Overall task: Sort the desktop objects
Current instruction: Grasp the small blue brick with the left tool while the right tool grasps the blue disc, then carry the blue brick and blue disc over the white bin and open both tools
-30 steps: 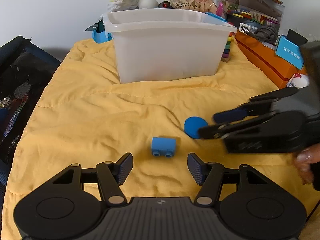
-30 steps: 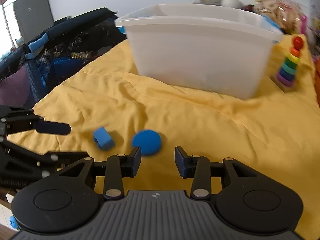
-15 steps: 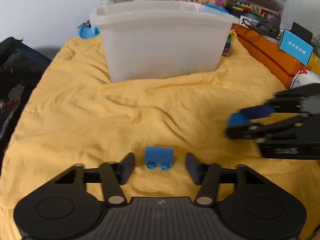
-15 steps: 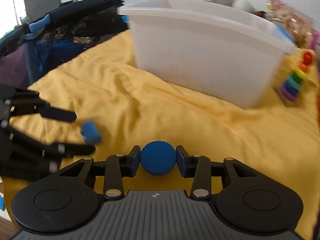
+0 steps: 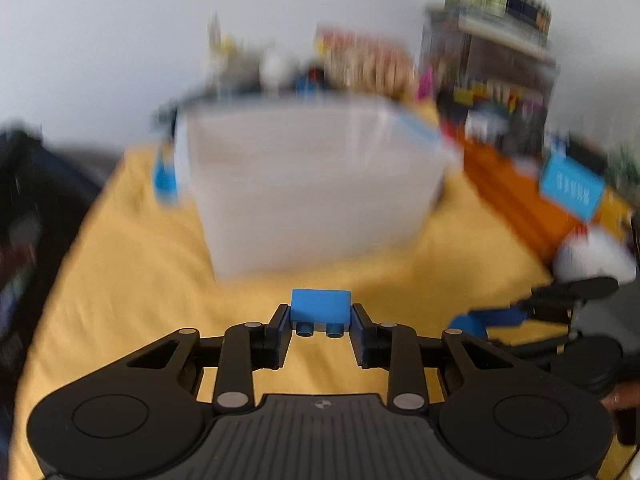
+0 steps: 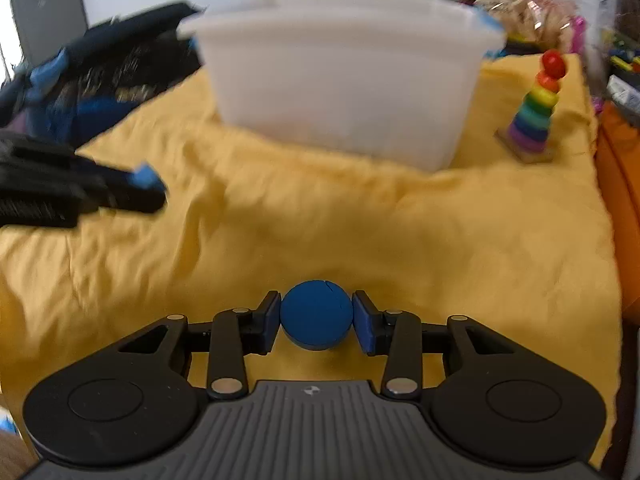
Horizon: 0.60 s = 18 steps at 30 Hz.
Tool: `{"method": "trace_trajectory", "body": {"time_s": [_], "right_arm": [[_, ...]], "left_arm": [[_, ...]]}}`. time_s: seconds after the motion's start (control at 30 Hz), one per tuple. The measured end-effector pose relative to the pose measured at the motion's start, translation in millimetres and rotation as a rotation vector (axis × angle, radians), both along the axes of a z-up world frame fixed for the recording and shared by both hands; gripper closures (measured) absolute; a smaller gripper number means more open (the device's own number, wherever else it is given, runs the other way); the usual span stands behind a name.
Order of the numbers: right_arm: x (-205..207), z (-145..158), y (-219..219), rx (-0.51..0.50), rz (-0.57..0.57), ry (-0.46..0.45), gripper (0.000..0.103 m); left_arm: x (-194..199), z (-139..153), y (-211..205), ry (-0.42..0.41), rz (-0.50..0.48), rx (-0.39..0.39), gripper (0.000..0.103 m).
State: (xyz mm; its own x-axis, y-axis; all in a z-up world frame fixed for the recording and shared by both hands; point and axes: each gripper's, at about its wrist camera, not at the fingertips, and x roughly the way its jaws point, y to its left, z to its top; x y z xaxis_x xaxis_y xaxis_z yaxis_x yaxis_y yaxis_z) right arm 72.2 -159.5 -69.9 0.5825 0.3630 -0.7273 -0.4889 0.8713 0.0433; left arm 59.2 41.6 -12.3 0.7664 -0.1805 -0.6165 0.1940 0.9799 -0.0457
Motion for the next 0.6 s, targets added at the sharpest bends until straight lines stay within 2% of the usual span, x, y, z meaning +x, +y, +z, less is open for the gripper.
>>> {"method": "trace_trajectory", "body": {"time_s": [0.13, 0.2, 0.27, 0.37, 0.5, 0.6], "right_arm": [[24.2, 59.4, 2.7, 0.050, -0.012, -0.176, 0.061], [44.5, 87.2, 6.0, 0.097, -0.035, -0.225, 0.061], [68.9, 105.1, 7.0, 0.160, -0.067, -0.232, 0.061], [105.6, 116.4, 16.9, 0.130, -0.097, -0.262, 0.061], [143.9, 100.0, 26.3, 0.088, -0.121, -0.176, 0.060], [155.2, 85.9, 29.1, 0.046, -0.137, -0.131, 0.059]], "left_arm": [[33.9, 59.9, -3.4, -0.178, 0.023, 0.013, 0.069], [55.8, 75.4, -6.5, -0.218, 0.028, 0.038, 0.069], [79.3, 80.3, -9.9, -0.235, 0.035, 0.068, 0.069], [116.5, 66.0, -13.6, -0.176, 0.040, 0.089, 0.069], [149.5, 27.5, -16.5, -0.041, 0.065, 0.120, 0.068], [152.0, 18.3, -9.0, 0.005, 0.106, 0.091, 0.065]]}}
